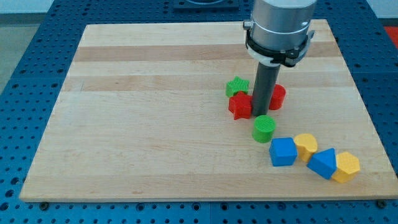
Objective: Move the green circle to the red circle
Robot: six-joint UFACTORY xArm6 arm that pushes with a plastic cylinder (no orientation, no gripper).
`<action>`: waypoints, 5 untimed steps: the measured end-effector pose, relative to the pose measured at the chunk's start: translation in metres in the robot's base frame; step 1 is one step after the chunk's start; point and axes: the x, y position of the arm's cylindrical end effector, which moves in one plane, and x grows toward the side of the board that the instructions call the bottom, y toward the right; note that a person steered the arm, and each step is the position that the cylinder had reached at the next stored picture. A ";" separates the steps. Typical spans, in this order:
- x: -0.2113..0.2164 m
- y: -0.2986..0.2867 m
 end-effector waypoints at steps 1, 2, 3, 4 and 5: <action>0.000 0.015; 0.003 0.050; 0.024 0.053; 0.029 0.040; 0.034 0.023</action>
